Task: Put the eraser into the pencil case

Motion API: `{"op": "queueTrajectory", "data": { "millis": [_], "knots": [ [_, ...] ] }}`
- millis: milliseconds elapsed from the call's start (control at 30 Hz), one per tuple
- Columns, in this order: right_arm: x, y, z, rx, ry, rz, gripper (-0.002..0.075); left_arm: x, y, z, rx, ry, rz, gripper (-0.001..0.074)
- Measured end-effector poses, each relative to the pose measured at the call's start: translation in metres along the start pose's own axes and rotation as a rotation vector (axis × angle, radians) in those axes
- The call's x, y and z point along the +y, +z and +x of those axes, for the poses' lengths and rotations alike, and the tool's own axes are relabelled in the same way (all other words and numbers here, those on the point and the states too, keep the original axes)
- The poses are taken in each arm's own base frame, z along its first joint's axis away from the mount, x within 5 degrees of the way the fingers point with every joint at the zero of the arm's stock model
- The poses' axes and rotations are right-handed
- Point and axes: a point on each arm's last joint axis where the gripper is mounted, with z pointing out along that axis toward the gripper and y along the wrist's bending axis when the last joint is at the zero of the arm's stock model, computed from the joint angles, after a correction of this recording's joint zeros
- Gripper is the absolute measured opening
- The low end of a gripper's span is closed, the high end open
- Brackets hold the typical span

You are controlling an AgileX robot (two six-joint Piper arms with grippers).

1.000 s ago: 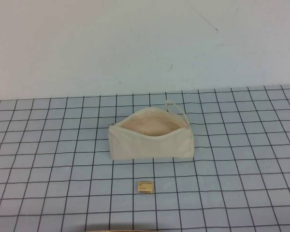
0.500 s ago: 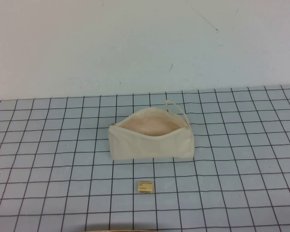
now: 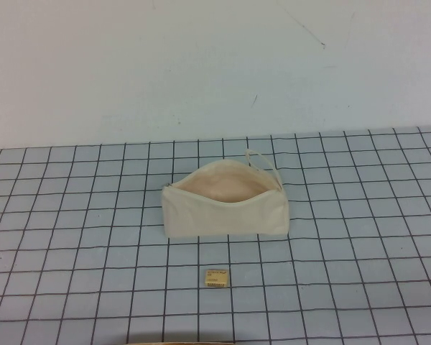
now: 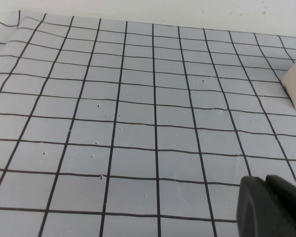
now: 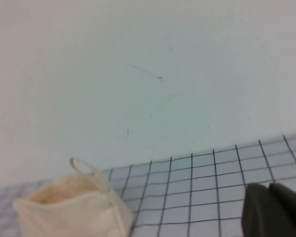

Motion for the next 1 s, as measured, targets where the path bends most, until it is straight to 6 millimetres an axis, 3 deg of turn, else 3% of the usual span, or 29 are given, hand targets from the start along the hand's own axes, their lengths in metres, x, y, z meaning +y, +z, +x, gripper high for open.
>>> {"op": "queueTrajectory", "data": {
  "millis": [133,233,433,467,567,733,1000],
  "knots": [
    [0.027,0.008,-0.045,0.153,-0.367,-0.104,-0.0002,0.0,0.0,0.0,0.0,0.0,0.0,-0.0001],
    [0.043,0.023,-0.074,0.307,-0.551,-0.203,-0.0002,0.0,0.0,0.0,0.0,0.0,0.0,-0.0001],
    [0.063,0.065,-0.12,0.576,-0.715,-0.424,-0.0002,0.0,0.0,0.0,0.0,0.0,0.0,-0.0001],
    [0.067,0.081,-0.13,0.648,-0.762,-0.493,-0.0002,0.0,0.0,0.0,0.0,0.0,0.0,-0.0001],
    [0.073,0.105,-0.137,0.73,-0.832,-0.578,-0.0002,0.0,0.0,0.0,0.0,0.0,0.0,-0.0001],
    [0.099,0.151,-0.119,0.913,-1.019,-0.726,-0.0002,0.0,0.0,0.0,0.0,0.0,0.0,-0.0001],
    [0.158,0.219,-0.027,1.218,-1.397,-0.744,-0.0002,0.0,0.0,0.0,0.0,0.0,0.0,-0.0001]
  ]
}}
